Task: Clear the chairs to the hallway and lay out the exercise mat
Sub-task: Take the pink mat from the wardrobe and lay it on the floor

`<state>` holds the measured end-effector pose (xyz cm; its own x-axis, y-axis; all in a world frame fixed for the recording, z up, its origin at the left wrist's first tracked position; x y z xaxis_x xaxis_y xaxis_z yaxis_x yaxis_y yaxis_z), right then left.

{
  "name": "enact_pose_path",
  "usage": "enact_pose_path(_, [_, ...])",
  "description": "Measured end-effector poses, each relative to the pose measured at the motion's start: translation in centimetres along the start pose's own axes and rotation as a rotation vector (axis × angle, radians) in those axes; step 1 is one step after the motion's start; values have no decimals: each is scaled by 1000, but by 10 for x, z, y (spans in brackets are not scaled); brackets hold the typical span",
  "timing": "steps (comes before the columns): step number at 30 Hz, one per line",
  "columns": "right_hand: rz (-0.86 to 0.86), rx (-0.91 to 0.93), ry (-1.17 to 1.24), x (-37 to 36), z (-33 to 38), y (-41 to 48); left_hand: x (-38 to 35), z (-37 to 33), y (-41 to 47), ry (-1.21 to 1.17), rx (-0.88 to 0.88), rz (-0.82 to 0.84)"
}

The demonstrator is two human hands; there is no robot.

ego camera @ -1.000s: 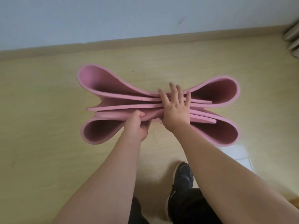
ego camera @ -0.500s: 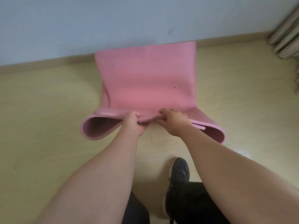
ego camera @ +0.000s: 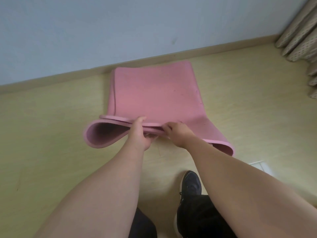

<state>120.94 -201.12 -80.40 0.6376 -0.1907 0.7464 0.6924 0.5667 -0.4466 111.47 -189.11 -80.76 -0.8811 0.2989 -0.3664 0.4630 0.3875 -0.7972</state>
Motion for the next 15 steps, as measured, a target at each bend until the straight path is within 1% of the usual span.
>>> enact_pose_path(3, [-102,-106,82,1,-8,1,-4,6,1,31,6,45])
enact_pose_path(6, [-184,-239,185,-2,-21,4,-9,18,1,118,30,73])
enact_pose_path(9, [-232,-385,348,-4,-40,2,-9,30,-1,179,45,35])
enact_pose_path(15, [-308,-556,528,6,-70,-9,-11,46,7,64,67,-63])
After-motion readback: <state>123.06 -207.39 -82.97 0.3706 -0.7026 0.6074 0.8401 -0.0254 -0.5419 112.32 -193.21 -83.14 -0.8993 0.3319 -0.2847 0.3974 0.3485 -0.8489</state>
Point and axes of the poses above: each hand's wrist, its own y-axis towards the middle knuckle, its own x-axis out of the back of the hand, z = x × y, the point moved 8 cm from there along y, towards the middle knuckle, and after that the axes turned 5 degrees about -y, right-handed, at the moved point
